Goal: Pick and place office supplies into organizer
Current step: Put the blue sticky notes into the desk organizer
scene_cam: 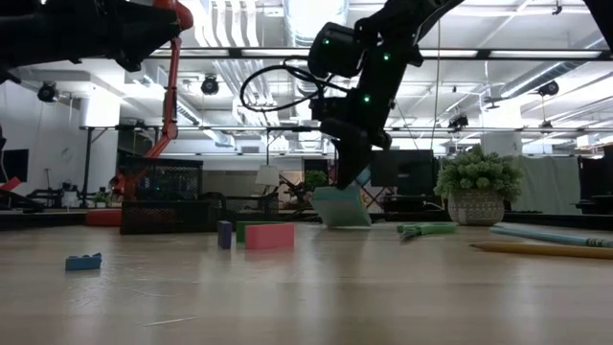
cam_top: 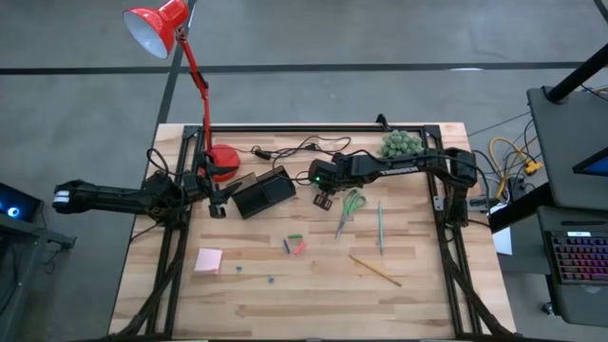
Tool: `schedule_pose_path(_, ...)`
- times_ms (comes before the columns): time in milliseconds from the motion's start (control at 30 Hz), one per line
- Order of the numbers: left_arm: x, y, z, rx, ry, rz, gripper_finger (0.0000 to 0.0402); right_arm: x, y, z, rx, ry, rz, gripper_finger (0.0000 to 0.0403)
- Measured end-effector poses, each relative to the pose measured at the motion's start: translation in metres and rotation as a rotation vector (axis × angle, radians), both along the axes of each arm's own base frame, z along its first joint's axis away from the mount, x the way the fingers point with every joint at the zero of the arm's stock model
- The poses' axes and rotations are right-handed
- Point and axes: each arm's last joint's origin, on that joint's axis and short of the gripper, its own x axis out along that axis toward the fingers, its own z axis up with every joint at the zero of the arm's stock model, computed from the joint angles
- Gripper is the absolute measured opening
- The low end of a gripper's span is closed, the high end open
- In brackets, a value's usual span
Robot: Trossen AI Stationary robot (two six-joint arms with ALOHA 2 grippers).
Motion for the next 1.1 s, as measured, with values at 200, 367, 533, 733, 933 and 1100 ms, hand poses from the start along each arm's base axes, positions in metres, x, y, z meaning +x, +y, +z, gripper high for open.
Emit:
schedule_pose_path(200,0.000,0.000,0.000,0.000,0.000,0.000,0.0196,0.001,0.000,0.002,-0.003,0.007,0.020,0.0008)
schedule_pose_path(367,0.000,0.000,0.000,0.006,0.002,0.002,0.0196,0.003,0.000,0.007,-0.011,0.004,0.047,0.0008)
schedule_pose_path(533,0.000,0.000,0.000,0.006,0.002,0.002,0.0196,0.007,0.002,0.015,-0.017,-0.012,0.061,0.0008)
schedule_pose_path(733,0.000,0.000,0.000,0.005,0.002,0.006,0.0196,0.010,0.002,0.028,-0.021,-0.018,0.067,0.0008)
schedule_pose_path(933,0.000,0.001,0.000,0.000,0.001,0.024,0.0196,0.017,0.006,0.041,-0.050,-0.046,0.127,0.0008)
schedule_pose_path(1100,0.000,0.001,0.000,0.001,0.002,0.024,0.0196,0.020,0.009,0.047,-0.076,-0.050,0.182,0.0008)
